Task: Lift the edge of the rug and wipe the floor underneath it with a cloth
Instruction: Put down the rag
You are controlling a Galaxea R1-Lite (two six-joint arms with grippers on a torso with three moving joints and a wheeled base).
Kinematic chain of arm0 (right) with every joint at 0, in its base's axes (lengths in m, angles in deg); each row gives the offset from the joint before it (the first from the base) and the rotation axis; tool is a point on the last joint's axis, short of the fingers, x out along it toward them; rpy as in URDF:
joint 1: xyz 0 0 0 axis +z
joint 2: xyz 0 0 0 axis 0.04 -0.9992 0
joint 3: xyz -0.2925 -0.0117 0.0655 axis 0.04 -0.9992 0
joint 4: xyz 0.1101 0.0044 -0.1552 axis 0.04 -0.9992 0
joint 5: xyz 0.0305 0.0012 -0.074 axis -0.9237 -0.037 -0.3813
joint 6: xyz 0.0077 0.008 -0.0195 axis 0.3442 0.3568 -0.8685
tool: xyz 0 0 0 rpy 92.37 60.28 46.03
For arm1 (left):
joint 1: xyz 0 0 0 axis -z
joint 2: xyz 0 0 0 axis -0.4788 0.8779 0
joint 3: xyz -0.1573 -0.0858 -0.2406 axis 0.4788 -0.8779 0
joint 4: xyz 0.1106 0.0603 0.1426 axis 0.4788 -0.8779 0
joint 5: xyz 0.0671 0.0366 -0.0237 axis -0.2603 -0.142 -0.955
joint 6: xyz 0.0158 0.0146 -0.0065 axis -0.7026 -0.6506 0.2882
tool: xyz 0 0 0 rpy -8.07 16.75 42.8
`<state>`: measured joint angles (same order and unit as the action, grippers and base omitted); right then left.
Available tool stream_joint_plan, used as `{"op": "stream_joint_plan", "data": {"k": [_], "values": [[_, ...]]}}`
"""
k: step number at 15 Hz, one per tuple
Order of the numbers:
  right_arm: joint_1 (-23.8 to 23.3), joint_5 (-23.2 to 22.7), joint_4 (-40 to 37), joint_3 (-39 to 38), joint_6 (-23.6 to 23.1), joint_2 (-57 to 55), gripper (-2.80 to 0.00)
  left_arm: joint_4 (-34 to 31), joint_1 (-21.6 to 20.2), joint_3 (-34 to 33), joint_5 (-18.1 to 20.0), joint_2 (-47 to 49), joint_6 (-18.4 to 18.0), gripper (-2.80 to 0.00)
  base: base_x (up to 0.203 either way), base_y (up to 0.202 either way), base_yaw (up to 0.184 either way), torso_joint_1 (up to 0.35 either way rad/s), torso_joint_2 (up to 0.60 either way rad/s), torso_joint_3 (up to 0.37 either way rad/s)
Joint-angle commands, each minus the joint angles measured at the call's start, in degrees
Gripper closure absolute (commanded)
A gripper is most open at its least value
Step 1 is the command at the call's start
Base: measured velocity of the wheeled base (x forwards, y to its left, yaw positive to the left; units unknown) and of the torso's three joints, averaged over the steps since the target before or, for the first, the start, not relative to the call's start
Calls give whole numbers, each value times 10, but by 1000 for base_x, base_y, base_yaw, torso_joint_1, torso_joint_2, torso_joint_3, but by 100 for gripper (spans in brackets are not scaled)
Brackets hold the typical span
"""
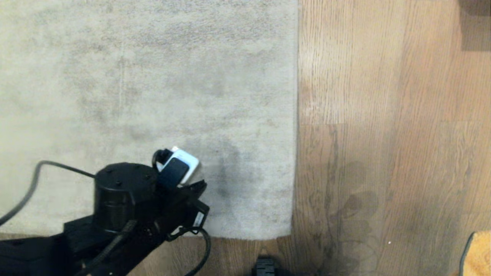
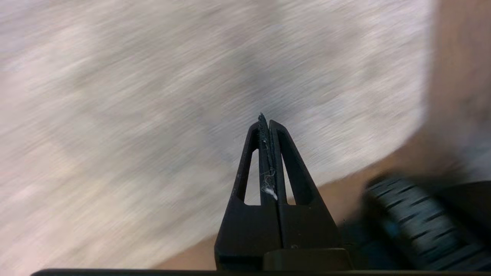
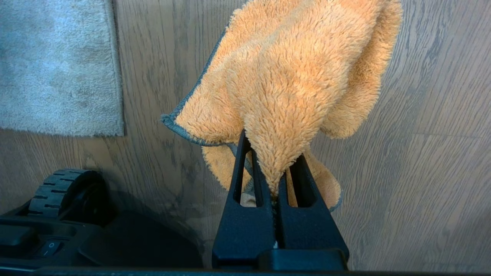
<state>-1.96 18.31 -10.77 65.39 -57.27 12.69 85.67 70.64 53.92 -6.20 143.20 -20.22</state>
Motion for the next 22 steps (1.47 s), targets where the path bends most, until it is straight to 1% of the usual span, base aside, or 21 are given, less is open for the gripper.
{"op": "stream_joint_plan", "data": {"k": [1,5,8,9,11,14,17,19,21,22], "values": [[0,0,0,0,0,-1,0,-6,-43,-62,-1,-115,-10,0,0,0,0,0,0,0],[0,0,0,0,0,-1,0,-11,-127,-179,1,-237,-16,0,0,0,0,0,0,0],[0,0,0,0,0,-1,0,-17,-177,-232,2,-322,-16,0,0,0,0,0,0,0],[0,0,0,0,0,-1,0,-35,-193,-242,3,-350,-15,0,0,0,0,0,0,0],[0,0,0,0,0,-1,0,-96,-209,-247,3,-411,-14,0,0,0,0,0,0,0],[0,0,0,0,0,-1,0,-190,-218,-249,4,-491,-13,0,0,0,0,0,0,0],[0,0,0,0,0,-1,0,-234,-241,-257,6,-531,-10,0,0,0,0,0,0,0],[0,0,0,0,0,-1,0,-268,-257,-257,32,-563,-8,0,0,0,0,0,0,0],[0,0,0,0,0,-1,0,-307,-281,-257,68,-593,-10,0,0,0,0,0,0,0],[0,0,0,0,0,-1,0,-320,-294,-257,79,-609,-10,0,0,0,0,0,0,0]]}}
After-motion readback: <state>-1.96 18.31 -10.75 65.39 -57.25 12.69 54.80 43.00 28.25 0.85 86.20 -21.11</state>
